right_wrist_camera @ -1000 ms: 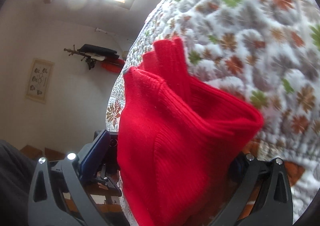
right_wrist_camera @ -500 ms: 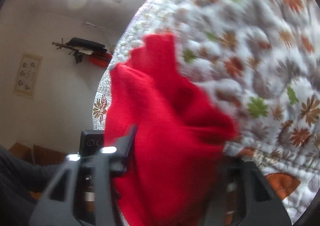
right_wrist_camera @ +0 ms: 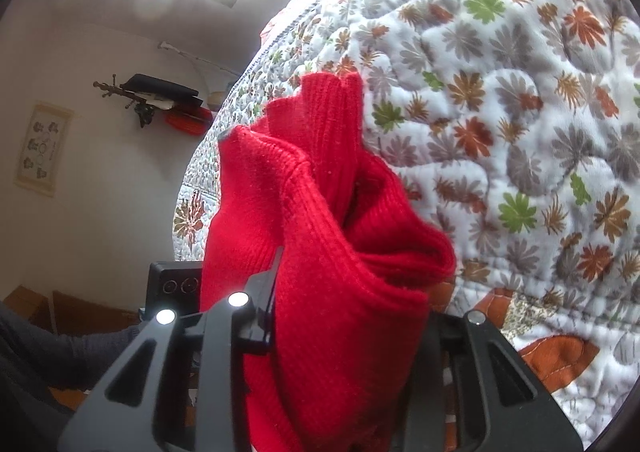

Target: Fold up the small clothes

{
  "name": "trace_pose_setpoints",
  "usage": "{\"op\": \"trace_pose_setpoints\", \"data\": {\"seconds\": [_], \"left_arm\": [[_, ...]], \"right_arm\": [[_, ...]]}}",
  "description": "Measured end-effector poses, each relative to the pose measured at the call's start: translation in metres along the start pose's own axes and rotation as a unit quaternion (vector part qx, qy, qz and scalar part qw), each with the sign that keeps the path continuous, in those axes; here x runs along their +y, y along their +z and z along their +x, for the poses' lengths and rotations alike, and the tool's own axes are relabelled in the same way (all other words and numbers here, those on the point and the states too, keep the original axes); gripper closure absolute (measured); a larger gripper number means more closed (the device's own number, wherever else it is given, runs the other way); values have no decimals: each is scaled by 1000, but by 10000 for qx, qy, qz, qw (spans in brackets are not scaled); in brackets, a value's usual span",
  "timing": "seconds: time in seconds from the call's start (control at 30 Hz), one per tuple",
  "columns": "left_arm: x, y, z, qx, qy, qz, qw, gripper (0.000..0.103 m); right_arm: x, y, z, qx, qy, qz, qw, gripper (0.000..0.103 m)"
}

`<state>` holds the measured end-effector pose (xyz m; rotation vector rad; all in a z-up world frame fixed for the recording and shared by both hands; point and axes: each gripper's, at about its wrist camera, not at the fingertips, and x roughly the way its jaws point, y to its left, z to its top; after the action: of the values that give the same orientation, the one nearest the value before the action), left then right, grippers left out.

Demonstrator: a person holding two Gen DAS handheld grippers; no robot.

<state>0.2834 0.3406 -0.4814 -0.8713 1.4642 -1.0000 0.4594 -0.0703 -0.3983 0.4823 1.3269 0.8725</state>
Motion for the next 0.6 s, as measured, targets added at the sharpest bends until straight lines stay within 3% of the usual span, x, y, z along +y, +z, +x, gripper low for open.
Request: {"op": "trace_pose_setpoints", "data": {"seconds": [0.33,0.6], "left_arm": [[-21,-11,-30,-59,-137,172,9997,88],[-15,-35,-66,-149,-35,43,9999,88]], "right_arm": [[47,5,15,-30,-169,187,9997,72],[98,-7,79,173,98,444,9988,72]]}}
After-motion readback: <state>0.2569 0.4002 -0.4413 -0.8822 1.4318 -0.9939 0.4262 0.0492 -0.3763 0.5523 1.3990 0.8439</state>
